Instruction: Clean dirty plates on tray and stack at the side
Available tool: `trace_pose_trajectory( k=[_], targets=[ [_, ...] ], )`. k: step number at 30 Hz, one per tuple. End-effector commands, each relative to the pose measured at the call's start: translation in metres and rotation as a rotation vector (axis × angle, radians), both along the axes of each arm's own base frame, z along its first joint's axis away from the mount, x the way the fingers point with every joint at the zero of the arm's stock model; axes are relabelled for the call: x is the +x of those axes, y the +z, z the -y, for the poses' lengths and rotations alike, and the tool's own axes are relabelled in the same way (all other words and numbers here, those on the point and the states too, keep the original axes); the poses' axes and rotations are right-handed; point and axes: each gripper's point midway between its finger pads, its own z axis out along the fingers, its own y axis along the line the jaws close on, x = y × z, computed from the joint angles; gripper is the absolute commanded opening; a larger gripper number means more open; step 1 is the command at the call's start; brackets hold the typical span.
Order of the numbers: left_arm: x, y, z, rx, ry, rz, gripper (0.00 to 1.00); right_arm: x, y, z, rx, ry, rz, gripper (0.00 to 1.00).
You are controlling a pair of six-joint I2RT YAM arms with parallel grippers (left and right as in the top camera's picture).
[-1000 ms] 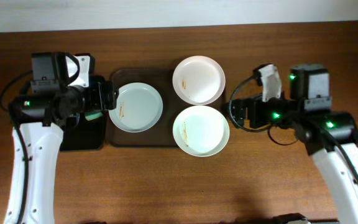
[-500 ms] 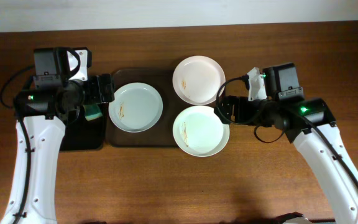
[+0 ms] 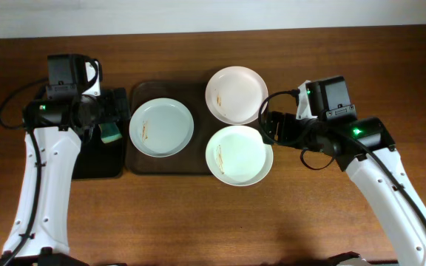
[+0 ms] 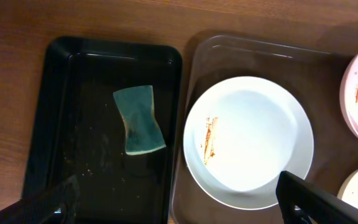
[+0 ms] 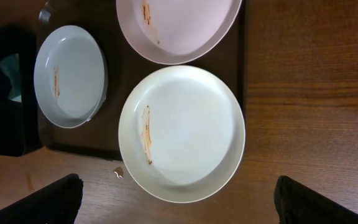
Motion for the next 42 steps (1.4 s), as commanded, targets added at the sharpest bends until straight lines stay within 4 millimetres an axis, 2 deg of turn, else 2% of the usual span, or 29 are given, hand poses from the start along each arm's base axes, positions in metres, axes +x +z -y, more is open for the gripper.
trace_pose_trajectory(
  k=[1, 6, 10, 16, 20, 25, 26, 28, 30, 31, 34, 35, 36, 40, 42],
  targets=[
    [0.0, 0.006, -0.007, 0.018, 0.056, 0.007, 0.99, 0.004, 0.005, -0.001, -0.005, -0.016, 0.01, 0.98],
    [-0.002, 0.005, -0.009, 0.027, 0.065, -0.002, 0.99, 0.007, -0.012, -0.002, -0.01, -0.032, -0.048, 0.99],
    [-0.002, 0.002, -0.011, 0.034, 0.07, -0.01, 0.99, 0.008, -0.012, -0.002, -0.01, -0.032, -0.047, 0.98],
    [0.001, -0.022, -0.012, 0.043, 0.074, -0.08, 0.99, 0.014, -0.008, -0.004, 0.005, -0.044, -0.021, 0.99],
    [0.002, -0.021, -0.012, 0.043, 0.073, -0.072, 0.99, 0.018, -0.005, -0.008, 0.022, -0.035, -0.003, 0.98],
    [0.011, -0.016, -0.013, 0.043, 0.074, -0.03, 0.99, 0.035, 0.025, -0.048, 0.174, 0.08, 0.13, 0.99],
    [0.011, -0.016, -0.014, 0.046, 0.078, -0.031, 0.99, 0.04, 0.027, -0.05, 0.173, 0.045, 0.144, 0.99],
    [0.01, -0.016, -0.02, 0.043, 0.092, -0.031, 0.99, 0.05, 0.022, -0.056, 0.155, 0.013, 0.164, 0.99],
    [0.01, -0.014, -0.026, 0.045, 0.108, -0.029, 0.99, 0.062, 0.012, -0.078, 0.169, 0.036, 0.151, 0.98],
    [0.007, -0.007, -0.034, 0.034, 0.126, -0.033, 0.99, 0.072, 0.006, -0.099, 0.163, 0.075, 0.133, 0.96],
    [-0.007, 0.037, -0.059, 0.021, 0.191, -0.035, 0.99, 0.1, 0.003, -0.141, 0.115, 0.141, 0.092, 0.91],
    [-0.006, 0.051, -0.067, 0.022, 0.212, -0.006, 0.99, 0.113, -0.004, -0.157, 0.105, 0.156, 0.082, 0.84],
    [-0.006, 0.053, -0.071, 0.022, 0.221, 0.003, 0.99, 0.122, -0.014, -0.169, 0.086, 0.162, 0.076, 0.8],
    [-0.011, 0.044, -0.098, 0.017, 0.291, -0.025, 0.99, 0.129, -0.071, -0.195, -0.025, 0.156, 0.062, 0.7],
    [-0.009, 0.031, -0.107, 0.013, 0.31, -0.059, 0.99, 0.125, -0.095, -0.201, -0.073, 0.144, 0.036, 0.7]
  ],
)
